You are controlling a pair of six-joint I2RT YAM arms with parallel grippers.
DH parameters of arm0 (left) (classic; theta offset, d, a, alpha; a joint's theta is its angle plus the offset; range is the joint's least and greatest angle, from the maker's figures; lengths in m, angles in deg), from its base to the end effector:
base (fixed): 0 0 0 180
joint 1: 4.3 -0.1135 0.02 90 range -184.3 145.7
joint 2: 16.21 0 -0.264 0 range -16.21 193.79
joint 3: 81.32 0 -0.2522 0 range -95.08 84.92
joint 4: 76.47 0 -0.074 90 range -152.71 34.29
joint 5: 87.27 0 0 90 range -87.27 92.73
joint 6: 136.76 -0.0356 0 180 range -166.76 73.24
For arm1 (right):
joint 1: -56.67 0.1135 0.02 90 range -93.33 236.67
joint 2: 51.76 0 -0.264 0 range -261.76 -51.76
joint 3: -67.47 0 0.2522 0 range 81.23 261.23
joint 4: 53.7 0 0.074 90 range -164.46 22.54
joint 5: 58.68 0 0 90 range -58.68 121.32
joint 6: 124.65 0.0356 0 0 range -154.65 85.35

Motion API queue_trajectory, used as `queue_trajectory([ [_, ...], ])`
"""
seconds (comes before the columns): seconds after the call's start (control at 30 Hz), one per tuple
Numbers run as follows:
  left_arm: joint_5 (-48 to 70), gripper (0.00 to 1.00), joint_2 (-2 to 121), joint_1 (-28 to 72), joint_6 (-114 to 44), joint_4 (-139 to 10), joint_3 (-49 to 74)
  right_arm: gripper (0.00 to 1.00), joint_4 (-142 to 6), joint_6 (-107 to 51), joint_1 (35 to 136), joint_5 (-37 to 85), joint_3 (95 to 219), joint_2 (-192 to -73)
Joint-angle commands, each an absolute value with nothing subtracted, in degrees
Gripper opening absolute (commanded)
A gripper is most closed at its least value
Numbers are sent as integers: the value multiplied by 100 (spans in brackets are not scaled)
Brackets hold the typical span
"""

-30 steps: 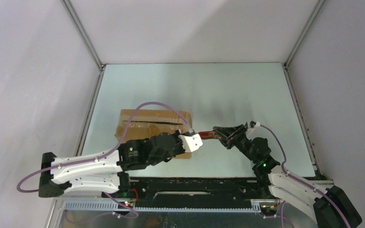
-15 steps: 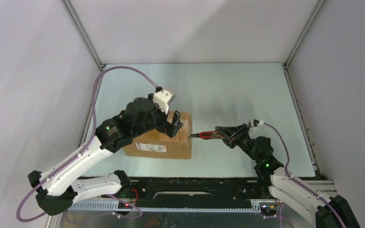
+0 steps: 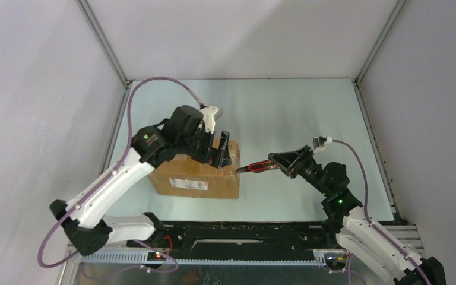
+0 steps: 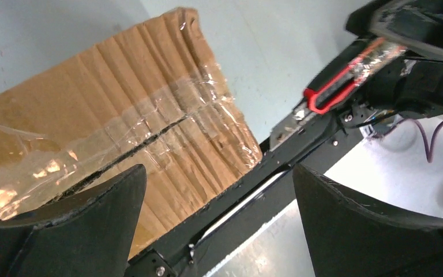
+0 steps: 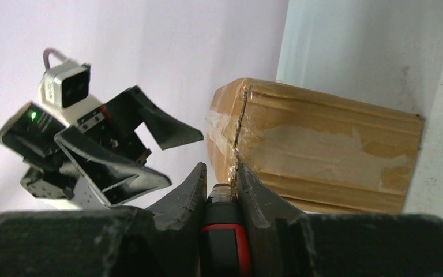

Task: Unpack the express box
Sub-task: Cut the express box at the center of the board.

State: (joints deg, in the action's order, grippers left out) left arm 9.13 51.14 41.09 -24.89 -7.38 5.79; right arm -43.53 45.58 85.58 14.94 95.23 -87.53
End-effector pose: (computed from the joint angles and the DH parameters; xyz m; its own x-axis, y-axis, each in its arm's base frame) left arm 0.1553 -0.1631 0.3905 -0.7337 0.2166 -0.6440 0.5290 0.7770 -0.3413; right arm 0.1384 0.0879 0.2368 -0.6946 0.6965 -0.1800 -0.1531 0.1014 0.9830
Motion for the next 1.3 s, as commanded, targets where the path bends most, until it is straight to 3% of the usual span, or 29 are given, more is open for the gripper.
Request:
queue_trajectory([
  [0.0,1837,100,5598,3786,-2686,-347,196,0,-4819,4125,8496,1376,9928,-8441],
  [0.2,1469,100,6228,3698,-3136,-109,-249,0,-4628,4105,8416,1118,9936,-8440],
  [0.43,1071,100,6497,3481,-3327,-122,-324,0,-4502,4033,8986,1033,9971,-8567],
  [0.7,465,100,6579,3477,-3660,-297,-353,0,-4253,3784,9593,1564,9972,-9268],
  [1.03,844,100,6916,3423,-4107,-475,-361,0,-3304,3786,9582,2692,9834,-10232],
  [1.17,-260,100,6993,3407,-4504,-224,-393,0,-2976,3821,9491,2688,9920,-10658],
  [1.27,-413,100,6861,3387,-4468,-560,-194,0,-2637,3892,9568,2805,9932,-10963],
])
